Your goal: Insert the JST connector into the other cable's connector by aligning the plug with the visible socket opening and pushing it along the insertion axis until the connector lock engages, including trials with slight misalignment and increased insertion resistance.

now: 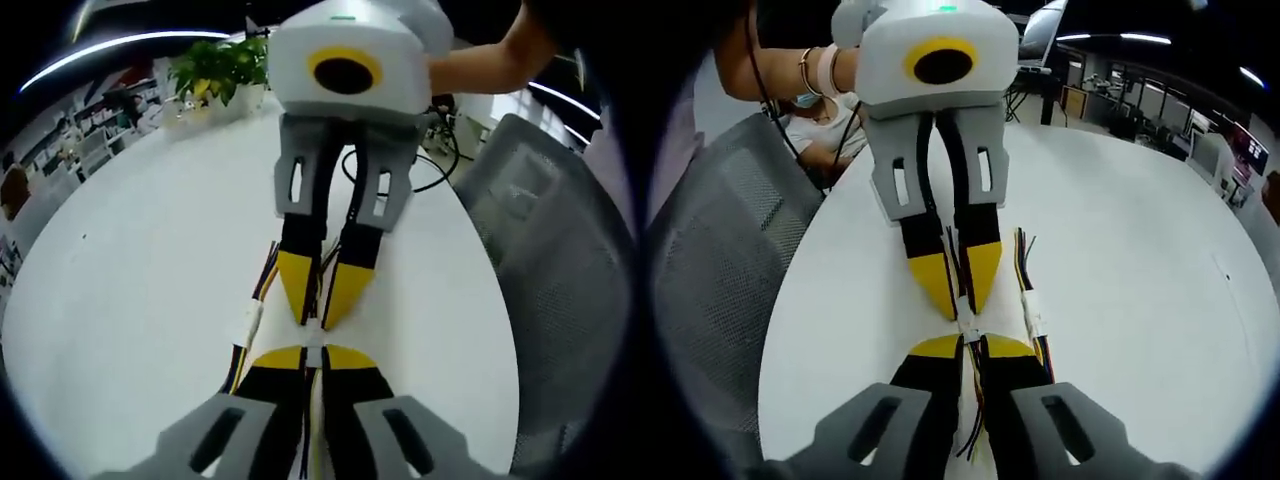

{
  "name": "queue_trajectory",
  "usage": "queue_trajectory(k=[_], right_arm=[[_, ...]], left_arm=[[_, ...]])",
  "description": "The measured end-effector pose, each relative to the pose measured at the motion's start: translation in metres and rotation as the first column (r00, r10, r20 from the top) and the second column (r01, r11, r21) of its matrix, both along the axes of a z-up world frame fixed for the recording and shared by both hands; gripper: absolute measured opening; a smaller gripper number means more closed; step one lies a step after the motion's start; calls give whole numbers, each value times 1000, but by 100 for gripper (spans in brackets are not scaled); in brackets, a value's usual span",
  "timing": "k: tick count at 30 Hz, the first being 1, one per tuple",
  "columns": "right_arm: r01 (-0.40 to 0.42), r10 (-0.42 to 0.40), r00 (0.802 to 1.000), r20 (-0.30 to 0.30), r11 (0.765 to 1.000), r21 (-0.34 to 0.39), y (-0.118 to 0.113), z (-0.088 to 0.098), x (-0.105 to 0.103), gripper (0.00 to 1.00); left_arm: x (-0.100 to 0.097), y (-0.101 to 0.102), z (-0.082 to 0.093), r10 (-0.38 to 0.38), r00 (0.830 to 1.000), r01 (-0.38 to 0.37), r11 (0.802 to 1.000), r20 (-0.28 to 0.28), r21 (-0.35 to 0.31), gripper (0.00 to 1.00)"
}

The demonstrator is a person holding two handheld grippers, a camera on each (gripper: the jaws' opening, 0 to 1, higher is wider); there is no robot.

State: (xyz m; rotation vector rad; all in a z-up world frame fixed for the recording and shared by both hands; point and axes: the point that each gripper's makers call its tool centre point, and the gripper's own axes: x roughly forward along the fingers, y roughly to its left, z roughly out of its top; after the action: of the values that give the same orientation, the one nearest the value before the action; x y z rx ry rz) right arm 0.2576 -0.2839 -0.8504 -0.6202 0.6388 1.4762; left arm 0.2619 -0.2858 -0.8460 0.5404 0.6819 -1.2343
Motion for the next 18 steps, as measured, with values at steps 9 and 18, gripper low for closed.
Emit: queue_trajectory(k=[9, 18], right_arm=[[14, -14, 1000, -11, 1000, 11, 0, 0, -1, 4], [-5, 5, 1000, 19, 1000, 2, 0, -1, -2, 4]], left_arm=[[0, 0, -1, 9, 1000, -9, 1000, -6, -5, 0], [-1, 0, -2, 18, 1000, -18, 1000, -14, -9, 0]])
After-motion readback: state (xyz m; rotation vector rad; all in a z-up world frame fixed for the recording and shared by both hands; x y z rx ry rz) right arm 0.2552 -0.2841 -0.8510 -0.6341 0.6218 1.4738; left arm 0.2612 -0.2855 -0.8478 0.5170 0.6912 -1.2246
